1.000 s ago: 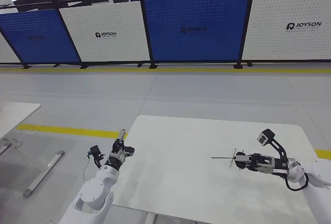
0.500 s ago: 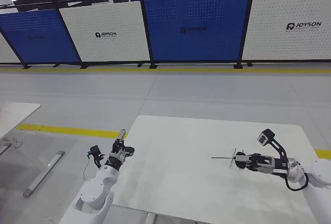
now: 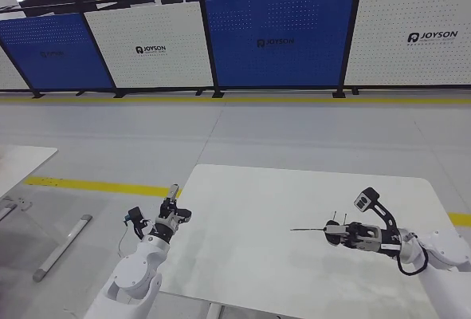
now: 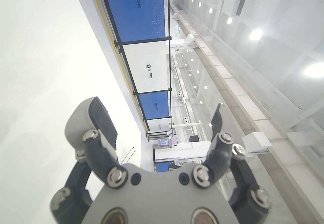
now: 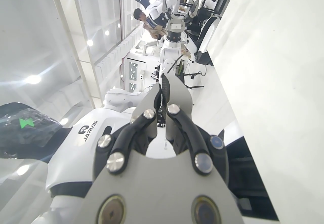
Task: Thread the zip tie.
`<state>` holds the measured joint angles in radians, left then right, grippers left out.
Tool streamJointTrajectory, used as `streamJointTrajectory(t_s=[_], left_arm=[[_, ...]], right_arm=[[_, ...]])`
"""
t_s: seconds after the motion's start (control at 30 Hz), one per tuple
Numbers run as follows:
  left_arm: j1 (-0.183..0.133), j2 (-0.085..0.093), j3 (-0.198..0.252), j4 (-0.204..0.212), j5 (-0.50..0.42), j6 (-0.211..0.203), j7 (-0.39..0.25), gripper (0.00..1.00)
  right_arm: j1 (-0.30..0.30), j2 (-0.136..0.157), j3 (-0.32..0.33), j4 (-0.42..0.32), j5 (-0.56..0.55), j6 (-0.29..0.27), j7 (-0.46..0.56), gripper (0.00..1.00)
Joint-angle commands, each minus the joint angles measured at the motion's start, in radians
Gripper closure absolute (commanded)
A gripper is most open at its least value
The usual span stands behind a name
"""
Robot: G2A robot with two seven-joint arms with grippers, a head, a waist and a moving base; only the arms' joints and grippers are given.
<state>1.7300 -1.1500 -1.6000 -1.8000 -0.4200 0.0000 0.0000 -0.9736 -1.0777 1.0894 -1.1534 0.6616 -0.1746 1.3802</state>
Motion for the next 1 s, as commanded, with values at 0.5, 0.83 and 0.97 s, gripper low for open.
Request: streamJointTrajectory(t_s=[0.5, 0.83, 0.97], left_arm=[[-0.058, -0.007, 0.161, -0.013, 0.132, 0.072, -0.151, 0.0], [-0.14, -0.016, 0.265, 0.07, 0.15, 0.108, -0.214, 0.0], [-0.14, -0.016, 0.265, 0.07, 0.15, 0.108, -0.214, 0.0]], right_arm=[[0.0, 0.0, 0.0, 0.0, 0.0, 0.0, 0.0, 1.0], [0.0, 0.0, 0.0, 0.0, 0.0, 0.0, 0.0, 1.0], [-0.014, 0.0, 0.003, -0.022, -0.011, -0.005, -0.044, 1.0]])
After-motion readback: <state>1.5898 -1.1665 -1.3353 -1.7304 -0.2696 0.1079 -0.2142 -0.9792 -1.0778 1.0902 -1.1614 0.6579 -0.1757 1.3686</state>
